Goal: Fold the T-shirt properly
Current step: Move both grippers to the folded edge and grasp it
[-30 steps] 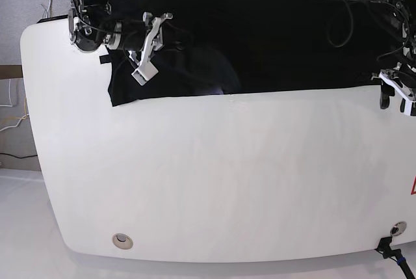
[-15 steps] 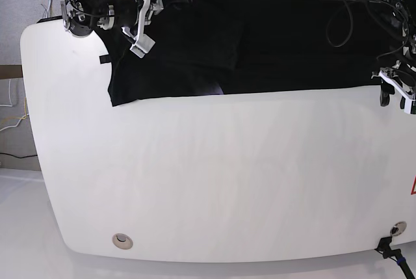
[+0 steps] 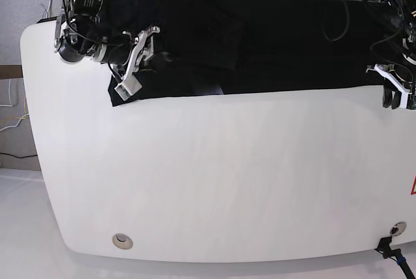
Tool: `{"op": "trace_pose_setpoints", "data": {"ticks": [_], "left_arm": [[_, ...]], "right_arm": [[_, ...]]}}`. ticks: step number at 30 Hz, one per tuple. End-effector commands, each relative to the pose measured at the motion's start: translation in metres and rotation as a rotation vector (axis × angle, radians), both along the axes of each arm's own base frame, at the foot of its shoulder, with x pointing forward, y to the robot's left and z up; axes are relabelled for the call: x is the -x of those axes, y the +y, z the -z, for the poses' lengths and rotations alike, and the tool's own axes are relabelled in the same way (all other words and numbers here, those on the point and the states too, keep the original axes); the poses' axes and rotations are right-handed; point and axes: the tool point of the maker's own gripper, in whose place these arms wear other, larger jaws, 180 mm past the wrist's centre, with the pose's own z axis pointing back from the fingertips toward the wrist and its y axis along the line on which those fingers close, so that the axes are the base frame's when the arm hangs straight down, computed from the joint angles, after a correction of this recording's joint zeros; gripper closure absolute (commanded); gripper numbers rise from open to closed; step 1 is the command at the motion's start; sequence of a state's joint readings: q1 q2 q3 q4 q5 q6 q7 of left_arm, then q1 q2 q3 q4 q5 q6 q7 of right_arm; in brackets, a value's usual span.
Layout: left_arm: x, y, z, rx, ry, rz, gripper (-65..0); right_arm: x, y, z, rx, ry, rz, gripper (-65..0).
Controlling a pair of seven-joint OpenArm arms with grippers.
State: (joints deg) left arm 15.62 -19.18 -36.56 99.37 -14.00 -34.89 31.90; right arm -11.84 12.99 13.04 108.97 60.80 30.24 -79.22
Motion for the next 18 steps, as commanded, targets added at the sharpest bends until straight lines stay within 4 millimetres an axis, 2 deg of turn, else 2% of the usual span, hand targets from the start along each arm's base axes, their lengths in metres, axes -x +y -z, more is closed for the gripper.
{"op": "trace_pose_setpoints", "data": {"ticks": [1, 3, 6, 10, 13, 18], "left_arm": [[-0.005, -0.008, -0.022, -0.024, -0.067, 0.025, 0.0], [0.006, -0.017, -0.019, -0.033, -0.047, 0.045, 0.0], [0.028, -0.027, -0.003, -0.014, 0.005, 0.046, 0.0], [0.059, -0.030, 0.021, -0.003, 0.105, 0.047, 0.0], [0.075, -0.035, 0.043, 0.027, 0.176, 0.055, 0.0], [0.090, -0.030, 0.078, 0.087, 0.263, 0.017, 0.0]], "right_arm": [[-0.013, 0.007, -0.009, -0.027, -0.065, 0.044, -17.0], [-0.017, 0.006, -0.002, 0.019, -0.077, 0.065, -0.6], [-0.015, 0.017, 0.007, 0.074, -0.092, 0.034, 0.0], [0.003, 0.025, 0.022, 0.102, -0.055, 0.001, 0.0], [0.012, 0.020, 0.032, 0.123, -0.041, 0.029, 0.0], [0.018, 0.003, 0.050, 0.257, -0.035, 0.034, 0.0]]}}
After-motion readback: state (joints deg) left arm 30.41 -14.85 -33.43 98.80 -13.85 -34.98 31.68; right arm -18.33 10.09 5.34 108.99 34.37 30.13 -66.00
